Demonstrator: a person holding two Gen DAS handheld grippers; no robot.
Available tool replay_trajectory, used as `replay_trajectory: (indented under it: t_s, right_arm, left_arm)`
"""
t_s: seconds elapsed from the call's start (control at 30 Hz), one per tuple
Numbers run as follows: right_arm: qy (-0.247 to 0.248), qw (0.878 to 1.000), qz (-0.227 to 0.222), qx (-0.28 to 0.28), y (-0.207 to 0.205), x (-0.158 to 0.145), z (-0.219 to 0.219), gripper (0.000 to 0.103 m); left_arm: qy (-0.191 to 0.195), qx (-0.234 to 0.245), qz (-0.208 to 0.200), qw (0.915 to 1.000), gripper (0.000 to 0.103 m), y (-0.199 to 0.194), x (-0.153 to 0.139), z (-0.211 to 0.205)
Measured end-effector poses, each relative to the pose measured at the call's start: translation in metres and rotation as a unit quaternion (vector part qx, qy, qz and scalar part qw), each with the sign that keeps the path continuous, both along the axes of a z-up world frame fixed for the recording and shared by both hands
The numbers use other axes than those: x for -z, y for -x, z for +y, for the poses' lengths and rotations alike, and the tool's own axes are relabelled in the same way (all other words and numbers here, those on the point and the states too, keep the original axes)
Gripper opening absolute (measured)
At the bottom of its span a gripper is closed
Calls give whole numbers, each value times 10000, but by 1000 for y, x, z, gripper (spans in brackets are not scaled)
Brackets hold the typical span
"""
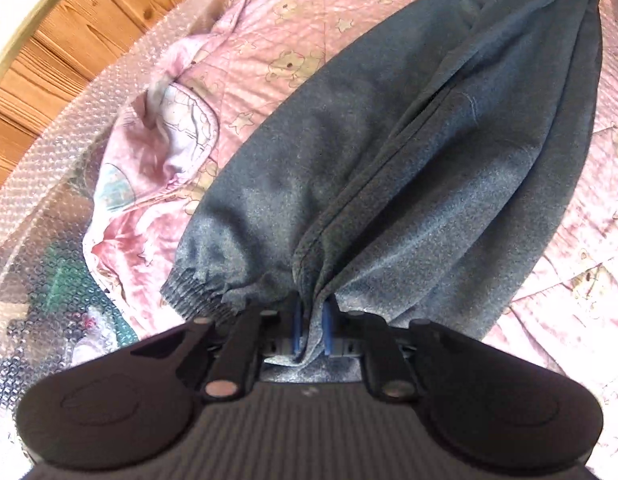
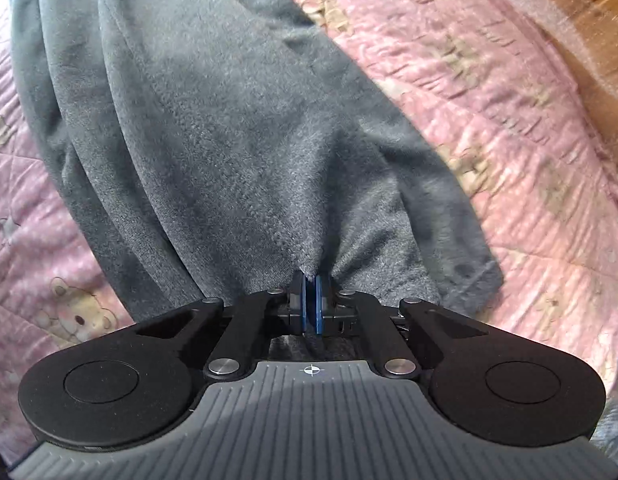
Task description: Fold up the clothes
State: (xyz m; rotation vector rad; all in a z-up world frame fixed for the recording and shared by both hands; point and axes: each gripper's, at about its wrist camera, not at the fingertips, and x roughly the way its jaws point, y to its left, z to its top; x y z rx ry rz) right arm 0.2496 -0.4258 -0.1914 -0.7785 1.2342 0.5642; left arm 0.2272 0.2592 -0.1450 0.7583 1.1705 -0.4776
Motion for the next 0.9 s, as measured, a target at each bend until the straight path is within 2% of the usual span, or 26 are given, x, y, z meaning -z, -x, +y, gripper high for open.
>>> replay_trajectory:
  t_s: [0.2,0.33,0.47,0.53,0.6,0.63,0.67,0.73,0.8,0.83,0.87,0.9]
  right_arm:
    - [-406,9986,-225,238,23,-63,-23,0]
    - [-774,9958,-174,464,16,-101,-41,0]
    - [-1250,9865,209,1034,-29,-100,-69,0]
    - [-1181,9817,82,1490,-59,-76,-81,0]
    - [-977,9683,-333,2274,-83,-46,-95,0]
    - [-891,9588,-532,2645,-94,-31,-101,1]
    - [-969,9504,-667,2880,-91,-27,-106,2]
    - [-1152,9311,-922,3337,-84,-21,-114,11]
    - [-1907,9110,-870,3551,-56,-29,-129,16]
    - [-2256,9015,-773,3611,-40,-31,-135,30]
    - [-2590,8912,-676,3663,-24,-33,-141,39]
    - [-2828,8835,-592,3688,-9,-32,-142,40]
  left_arm:
    - [7,105,-284,9995,11,12,-39,3]
    - [-51,124,-464,9988,11,-24,-50,1]
    - [-253,-54,-598,9979,11,-82,-28,-12]
    - [-563,-445,-625,9955,13,-115,-2,-19]
    - [-931,-778,-563,9910,19,-137,29,-25]
    - [-1097,-845,-552,9888,20,-142,39,-29]
    - [-1125,-854,-570,9883,20,-141,41,-29]
    - [-1152,-861,-610,9877,20,-137,44,-29]
    - [-1179,-869,-649,9871,21,-133,47,-30]
    - [-1134,-971,-684,9864,22,-131,44,-25]
    - [-1083,-1082,-720,9856,24,-128,41,-19]
    - [-1035,-1177,-737,9849,24,-126,39,-15]
